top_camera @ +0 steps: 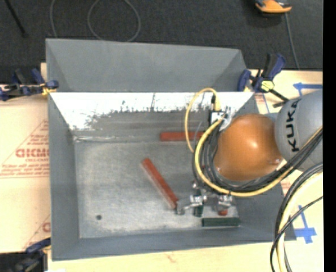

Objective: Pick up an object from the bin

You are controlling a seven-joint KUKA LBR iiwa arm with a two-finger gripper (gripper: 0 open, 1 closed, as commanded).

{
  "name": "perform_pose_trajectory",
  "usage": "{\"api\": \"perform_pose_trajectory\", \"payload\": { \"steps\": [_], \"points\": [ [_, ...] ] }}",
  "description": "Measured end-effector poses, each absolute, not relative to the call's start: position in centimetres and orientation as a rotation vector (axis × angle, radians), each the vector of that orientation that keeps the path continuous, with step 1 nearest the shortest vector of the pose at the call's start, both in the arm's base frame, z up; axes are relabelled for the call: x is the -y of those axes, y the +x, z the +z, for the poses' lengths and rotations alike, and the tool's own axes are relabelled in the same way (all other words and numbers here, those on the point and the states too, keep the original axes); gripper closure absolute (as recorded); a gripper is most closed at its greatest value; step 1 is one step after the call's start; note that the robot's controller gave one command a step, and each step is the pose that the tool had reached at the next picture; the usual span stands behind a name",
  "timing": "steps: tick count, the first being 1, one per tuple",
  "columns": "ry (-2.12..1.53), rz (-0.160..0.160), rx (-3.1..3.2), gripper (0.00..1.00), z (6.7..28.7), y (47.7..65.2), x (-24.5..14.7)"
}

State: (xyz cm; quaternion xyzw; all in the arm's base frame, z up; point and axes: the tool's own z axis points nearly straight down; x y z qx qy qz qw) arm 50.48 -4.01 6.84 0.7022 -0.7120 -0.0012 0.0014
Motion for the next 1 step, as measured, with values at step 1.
{"api": "perform_pose_trajectory", "payload": {
  "steps": [1],
  "points": [
    [2.209, 0.0, 2.233, 1.0, 7.09, 50.53, 3.97]
  ]
}}
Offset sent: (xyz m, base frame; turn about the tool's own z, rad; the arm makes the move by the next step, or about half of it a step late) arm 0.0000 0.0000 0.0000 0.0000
